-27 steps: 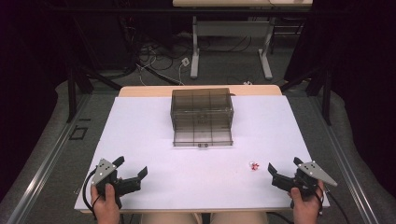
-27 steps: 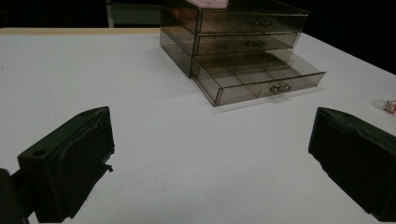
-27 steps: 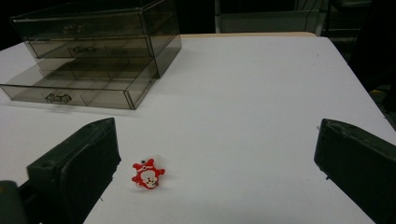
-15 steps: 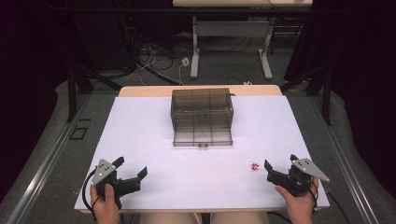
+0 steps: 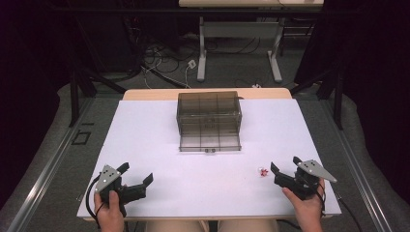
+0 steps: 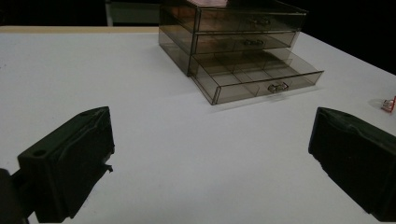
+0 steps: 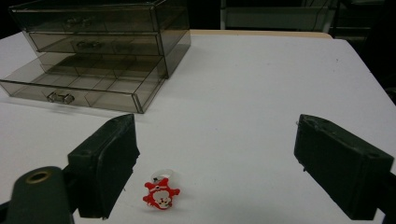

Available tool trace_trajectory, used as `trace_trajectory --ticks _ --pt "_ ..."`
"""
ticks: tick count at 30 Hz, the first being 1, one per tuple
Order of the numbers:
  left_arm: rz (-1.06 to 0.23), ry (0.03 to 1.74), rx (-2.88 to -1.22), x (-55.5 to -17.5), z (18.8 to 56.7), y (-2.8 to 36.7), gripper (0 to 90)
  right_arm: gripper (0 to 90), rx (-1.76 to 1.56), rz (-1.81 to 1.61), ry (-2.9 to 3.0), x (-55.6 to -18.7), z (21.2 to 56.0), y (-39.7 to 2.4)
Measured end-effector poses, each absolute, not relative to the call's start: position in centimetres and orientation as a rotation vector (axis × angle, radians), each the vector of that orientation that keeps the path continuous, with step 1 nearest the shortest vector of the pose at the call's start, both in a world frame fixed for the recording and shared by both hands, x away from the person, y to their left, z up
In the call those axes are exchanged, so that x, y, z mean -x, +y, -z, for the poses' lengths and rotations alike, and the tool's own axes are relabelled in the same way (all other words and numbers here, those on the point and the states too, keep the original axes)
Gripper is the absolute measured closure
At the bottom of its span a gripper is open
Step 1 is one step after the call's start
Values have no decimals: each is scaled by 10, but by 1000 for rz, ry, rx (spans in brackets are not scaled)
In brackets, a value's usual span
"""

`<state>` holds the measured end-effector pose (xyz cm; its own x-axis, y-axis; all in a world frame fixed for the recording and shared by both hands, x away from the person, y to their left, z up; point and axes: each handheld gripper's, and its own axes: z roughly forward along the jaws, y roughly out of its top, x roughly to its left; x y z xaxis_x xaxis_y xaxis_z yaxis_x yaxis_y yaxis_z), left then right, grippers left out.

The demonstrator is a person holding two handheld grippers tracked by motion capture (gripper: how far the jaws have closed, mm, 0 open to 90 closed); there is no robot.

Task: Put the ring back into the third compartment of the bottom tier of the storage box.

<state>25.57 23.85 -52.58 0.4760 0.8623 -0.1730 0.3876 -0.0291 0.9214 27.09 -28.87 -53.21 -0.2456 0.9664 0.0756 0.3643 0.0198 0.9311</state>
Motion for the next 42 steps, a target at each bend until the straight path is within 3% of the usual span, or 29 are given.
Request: trace_trajectory --ticks 13,24,42 --pt "-539 1098 -1629 -256 526 238 3 159 -1325 -1213 1729 -282 532 -272" --pt "-534 1102 -1633 -256 526 238 3 277 -1312 -1177 1783 -291 539 -259" --pt "-528 1105 -1642 -256 527 238 3 339 -1374 -1165 1857 -294 552 -259"
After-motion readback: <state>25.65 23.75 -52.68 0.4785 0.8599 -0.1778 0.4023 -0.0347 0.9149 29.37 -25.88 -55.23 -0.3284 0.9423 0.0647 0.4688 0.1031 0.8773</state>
